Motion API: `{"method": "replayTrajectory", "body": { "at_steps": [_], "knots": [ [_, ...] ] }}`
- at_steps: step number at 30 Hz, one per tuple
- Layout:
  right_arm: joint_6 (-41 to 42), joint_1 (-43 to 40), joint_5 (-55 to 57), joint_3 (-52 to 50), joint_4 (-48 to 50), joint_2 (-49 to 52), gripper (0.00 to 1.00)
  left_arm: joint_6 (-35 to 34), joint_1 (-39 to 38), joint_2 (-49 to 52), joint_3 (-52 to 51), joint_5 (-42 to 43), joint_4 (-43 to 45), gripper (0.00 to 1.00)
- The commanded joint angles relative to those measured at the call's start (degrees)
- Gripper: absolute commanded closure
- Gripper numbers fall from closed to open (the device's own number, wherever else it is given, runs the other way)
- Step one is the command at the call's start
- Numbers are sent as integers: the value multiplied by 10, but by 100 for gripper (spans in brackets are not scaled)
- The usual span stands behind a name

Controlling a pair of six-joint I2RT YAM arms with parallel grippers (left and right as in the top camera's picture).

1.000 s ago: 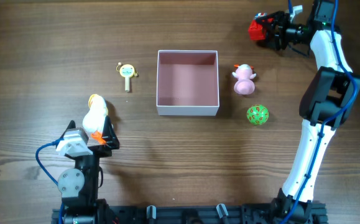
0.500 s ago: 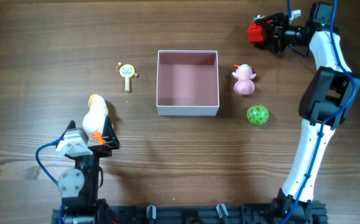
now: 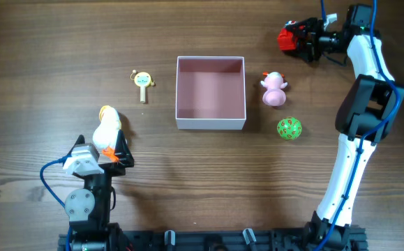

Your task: Pack container

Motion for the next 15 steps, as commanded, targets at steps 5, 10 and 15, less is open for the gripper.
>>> {"method": "replayTrajectory", "body": {
  "at_steps": [5, 10, 15],
  "knots": [
    [-6, -5, 19, -49, -11, 14, 32, 12, -4, -4, -4, -7, 2, 0],
    [16, -19, 19, -49, -20, 14, 31, 12, -4, -4, -4, -7, 2, 0],
    [23, -44, 27, -49, -62, 14, 19, 12, -4, -4, -4, -7, 2, 0]
  ]
}}
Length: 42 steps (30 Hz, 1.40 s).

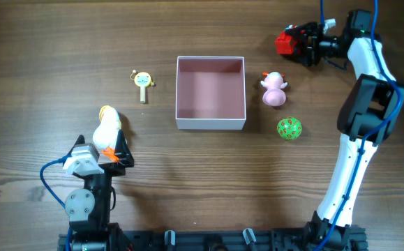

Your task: Pack container

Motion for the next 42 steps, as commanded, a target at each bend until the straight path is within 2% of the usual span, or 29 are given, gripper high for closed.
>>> {"method": "replayTrajectory", "body": {
  "at_steps": [1, 4, 12, 17, 22, 24, 28, 31, 33, 36, 38, 41, 42],
  "knots": [
    [23, -35, 67, -26, -43, 17, 15, 12, -4, -4, -4, -7, 2, 0],
    [2, -46, 67, -26, -61, 17, 1, 12, -4, -4, -4, -7, 2, 0],
    [-41, -59, 95, -26, -108, 17, 0, 12, -4, -4, -4, -7, 2, 0],
    [-38, -62, 94, -19, -102, 7, 0, 12, -4, -4, -4, -7, 2, 0],
    [-18, -82, 115, -8, -87, -58, 0, 12, -4, -4, -4, -7, 2, 0],
    [-10, -89, 154, -8, -93, -100, 1, 12, -4, -4, -4, -7, 2, 0],
    [-7, -89, 315, -8, -146, -198, 1, 12, -4, -4, -4, -7, 2, 0],
    [-47, -70, 445, -8, -187, -266, 0, 12, -4, -4, -4, -7, 2, 0],
    [-85, -51, 484, -8, -202, -300, 0, 12, -4, -4, -4, -7, 2, 0],
    [-150, 2, 518, -8, -212, -337, 1, 12, -4, -4, -4, -7, 2, 0],
    [-164, 38, 564, -8, -212, -342, 1, 12, -4, -4, -4, -7, 2, 0],
    [-158, 107, 665, -9, -215, -332, 1, 12, -4, -4, -4, -7, 2, 0],
    [-126, 131, 719, -9, -215, -321, 1, 12, -4, -4, -4, -7, 2, 0]
  ]
}}
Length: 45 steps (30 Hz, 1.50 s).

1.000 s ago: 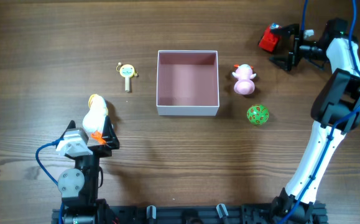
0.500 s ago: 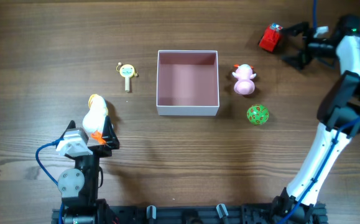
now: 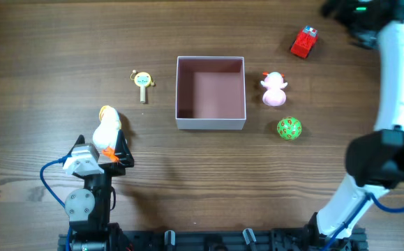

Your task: Pack container

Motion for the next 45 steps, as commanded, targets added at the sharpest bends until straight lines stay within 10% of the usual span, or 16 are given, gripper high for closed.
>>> {"method": "replayTrajectory", "body": {
  "at_steps": [1, 20, 45],
  "knots": [
    [22, 46, 160, -2, -5, 33, 1, 12, -4, -4, -4, -7, 2, 0],
    [43, 37, -19, -2, 21, 114, 0, 12, -4, -4, -4, -7, 2, 0],
    [92, 35, 84, -3, 123, 191, 0, 12, -4, -4, -4, -7, 2, 0]
  ]
}}
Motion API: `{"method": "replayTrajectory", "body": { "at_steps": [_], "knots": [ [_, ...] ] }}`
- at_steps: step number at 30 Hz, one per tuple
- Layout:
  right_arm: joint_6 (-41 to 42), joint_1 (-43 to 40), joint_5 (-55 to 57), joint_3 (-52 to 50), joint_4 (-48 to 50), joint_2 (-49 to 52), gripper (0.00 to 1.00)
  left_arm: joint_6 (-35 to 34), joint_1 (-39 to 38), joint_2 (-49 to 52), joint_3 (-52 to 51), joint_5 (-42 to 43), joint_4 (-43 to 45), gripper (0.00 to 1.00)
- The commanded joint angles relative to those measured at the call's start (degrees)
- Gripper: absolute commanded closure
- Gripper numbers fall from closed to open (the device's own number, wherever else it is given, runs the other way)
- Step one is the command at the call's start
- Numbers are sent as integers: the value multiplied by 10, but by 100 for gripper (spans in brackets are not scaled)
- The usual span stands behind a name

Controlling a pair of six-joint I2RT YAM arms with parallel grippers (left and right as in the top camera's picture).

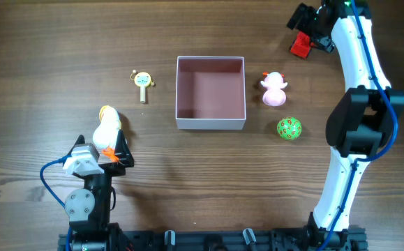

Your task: Pack container

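The open pink-lined white box [185,115] stands mid-table. A red toy car [299,48] lies at the far right back, with my right gripper [307,31] right over its upper end, jaws apart and touching or nearly touching it. A pink pig figure [273,89] and a green patterned ball [289,128] lie right of the box. A small yellow rattle [142,81] lies left of it. A white duck with an orange beak [106,127] rests at the front left, right against my left gripper [118,154], which looks shut and holds nothing.
The right arm [358,84] stretches along the right side from the front edge to the back. The left arm's base [84,202] sits at the front left. Bare wooden table [202,181] lies in front of the box.
My right gripper was drawn back to the far right corner, away from the red car lying on the table. Now it is over the car's upper end. The car has barely shifted.
My right gripper first held the red car at the back right and had shifted slightly left with it. Then the car lay free on the table with the gripper far off. Now the gripper is back at the car. The left arm stayed still.
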Motion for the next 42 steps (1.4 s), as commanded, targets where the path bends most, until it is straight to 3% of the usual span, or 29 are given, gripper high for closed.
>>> {"method": "replayTrajectory", "body": {
  "at_steps": [1, 15, 25, 42],
  "knots": [
    [22, -2, 22, -1, 0, 21, 0, 12, -4, -4, -4, -7, 2, 0],
    [10, -3, 69, -1, -19, 46, 0, 12, -4, -4, -4, -7, 2, 0],
    [-103, -8, 67, -1, -14, 49, 1, 12, -4, -4, -3, -7, 2, 0],
    [-85, -8, 49, -1, -4, 65, 1, 12, -4, -4, -4, -7, 2, 0]
  ]
}}
